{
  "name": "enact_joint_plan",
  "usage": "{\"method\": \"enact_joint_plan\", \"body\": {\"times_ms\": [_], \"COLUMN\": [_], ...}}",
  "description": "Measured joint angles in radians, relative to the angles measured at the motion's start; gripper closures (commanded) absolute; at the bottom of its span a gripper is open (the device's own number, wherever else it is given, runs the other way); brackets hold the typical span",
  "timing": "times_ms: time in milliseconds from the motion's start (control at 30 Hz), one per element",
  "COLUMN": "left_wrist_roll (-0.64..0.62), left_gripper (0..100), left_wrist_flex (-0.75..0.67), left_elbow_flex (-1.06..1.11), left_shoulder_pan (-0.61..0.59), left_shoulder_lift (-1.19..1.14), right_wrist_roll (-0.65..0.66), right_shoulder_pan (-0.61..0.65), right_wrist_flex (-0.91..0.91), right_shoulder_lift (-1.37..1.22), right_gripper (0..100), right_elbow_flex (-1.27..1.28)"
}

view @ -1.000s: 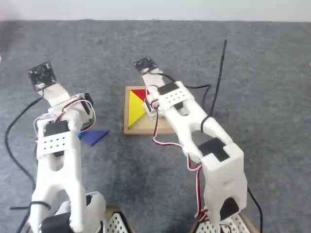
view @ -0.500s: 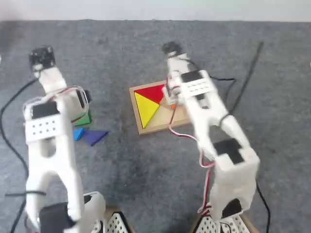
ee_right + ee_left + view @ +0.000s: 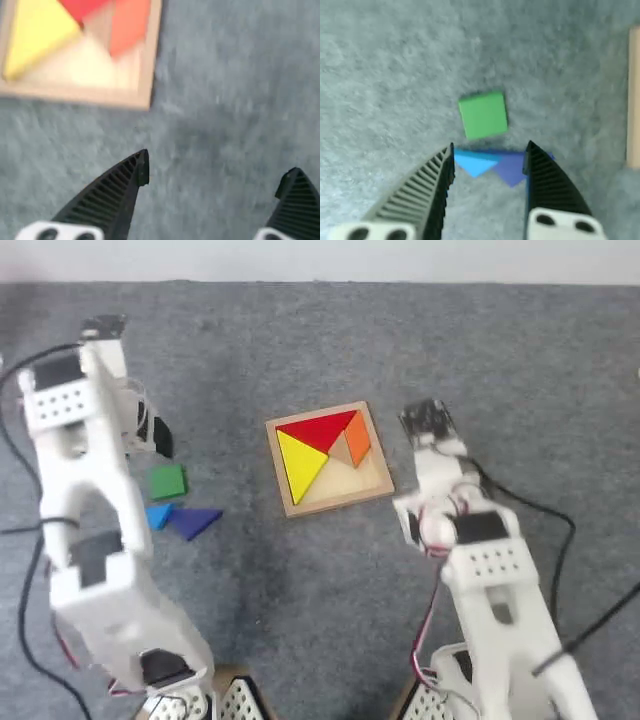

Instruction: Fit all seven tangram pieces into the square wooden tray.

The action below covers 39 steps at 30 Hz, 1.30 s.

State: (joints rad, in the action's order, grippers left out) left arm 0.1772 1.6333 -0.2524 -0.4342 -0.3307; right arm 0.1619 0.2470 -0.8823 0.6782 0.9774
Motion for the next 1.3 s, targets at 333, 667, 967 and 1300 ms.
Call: {"method": "enact_joint_plan", "body": {"times_ms": [333,667,967,1300], "left_wrist_roll": [0.057,-0.051,-0.060,-0.054], "left_gripper": [72,74,74,78], "left_wrist_flex": [0.091,0.034,0.032,0.066], "left_elbow_flex": [-0.287,-0.288,-0.307,-0.307], "left_shoulder_pan": [0.011,0.020,-0.005,-0.032], "left_shoulder_lift": [-0.305,-0.486,-0.508,-0.519], "right_wrist_roll": [0.018,0.018,0.018,0.018], "right_shoulder_pan": [-0.040,-0.040,-0.038,-0.038], "right_wrist_flex": [0.075,0.091,0.091,0.091], "right_shoulder_lift": [0.081,0.080,0.080,0.080], "right_gripper": [59.7,59.7,59.7,59.7], "right_elbow_flex": [0.230,0.239,0.239,0.239]}}
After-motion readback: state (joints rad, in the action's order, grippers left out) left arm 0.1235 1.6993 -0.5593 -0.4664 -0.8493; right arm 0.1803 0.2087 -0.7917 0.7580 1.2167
